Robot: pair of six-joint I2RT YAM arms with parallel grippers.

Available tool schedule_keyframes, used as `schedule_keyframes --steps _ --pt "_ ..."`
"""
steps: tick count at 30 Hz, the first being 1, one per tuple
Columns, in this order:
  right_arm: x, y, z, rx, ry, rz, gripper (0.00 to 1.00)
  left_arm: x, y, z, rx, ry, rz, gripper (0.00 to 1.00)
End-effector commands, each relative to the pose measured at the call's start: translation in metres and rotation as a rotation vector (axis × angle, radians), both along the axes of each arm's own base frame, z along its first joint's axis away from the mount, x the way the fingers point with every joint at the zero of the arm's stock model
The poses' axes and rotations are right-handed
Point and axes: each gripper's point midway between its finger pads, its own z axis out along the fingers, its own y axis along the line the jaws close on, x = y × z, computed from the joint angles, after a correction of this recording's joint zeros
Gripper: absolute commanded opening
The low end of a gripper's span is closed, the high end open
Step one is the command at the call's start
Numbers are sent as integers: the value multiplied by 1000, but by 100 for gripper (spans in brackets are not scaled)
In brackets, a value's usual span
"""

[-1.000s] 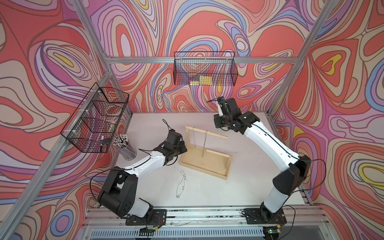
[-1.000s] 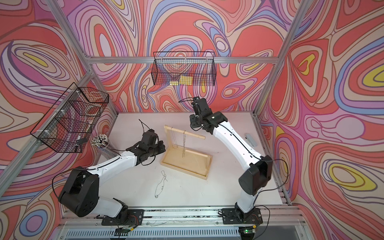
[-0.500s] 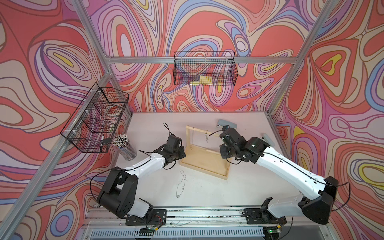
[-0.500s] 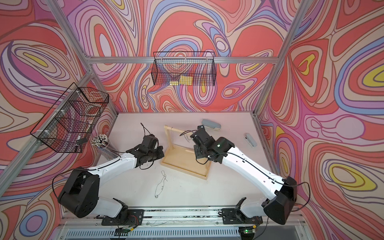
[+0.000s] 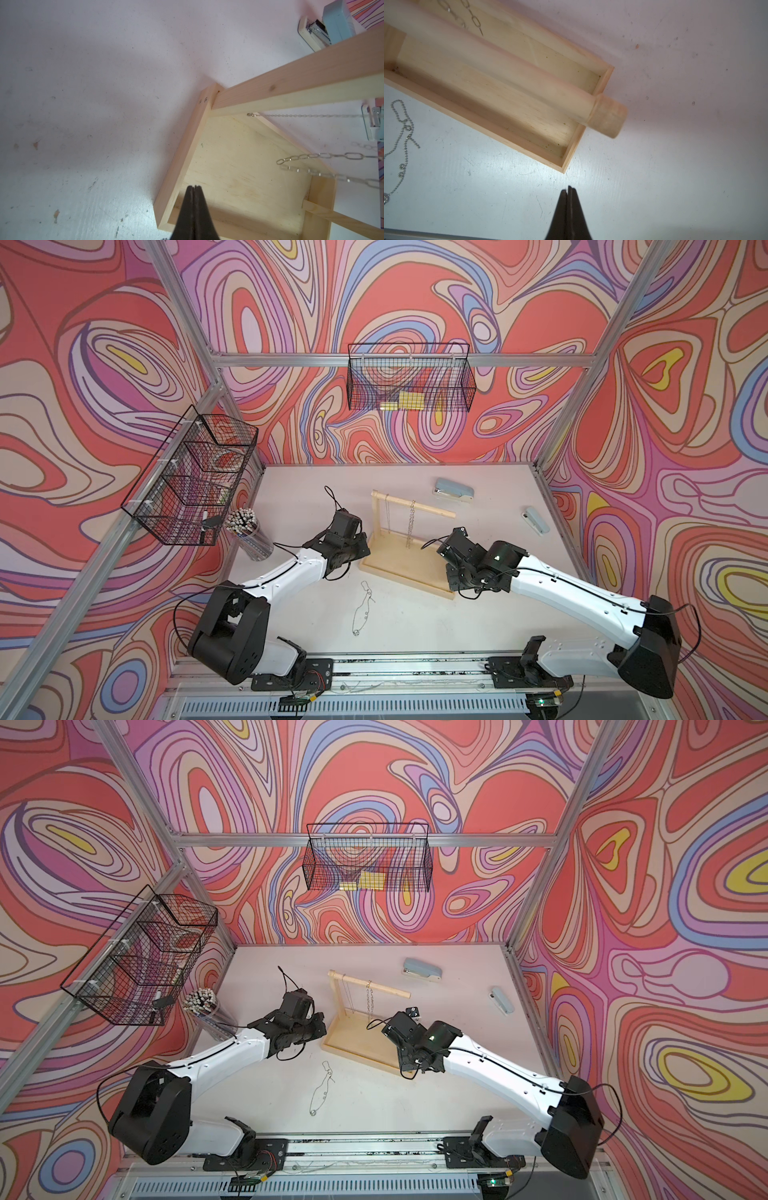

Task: Hang the necklace on the jewelry display stand
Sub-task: Adjust the stand at the center of the board.

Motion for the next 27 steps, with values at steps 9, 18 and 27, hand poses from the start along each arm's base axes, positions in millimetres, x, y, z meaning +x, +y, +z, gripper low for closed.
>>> schedule_keyframes --steps 9,18,27 --pt "30 -12 -16 -110 -84 -35 0 -4 1 -3 7 16 -7 0" --pt "54 -23 -19 -101 -125 -65 0 -5 -1 -4 -16 17 -1 0" --pt "84 -9 -16 -81 -167 -38 0 -6 1 -4 -10 16 2 0"
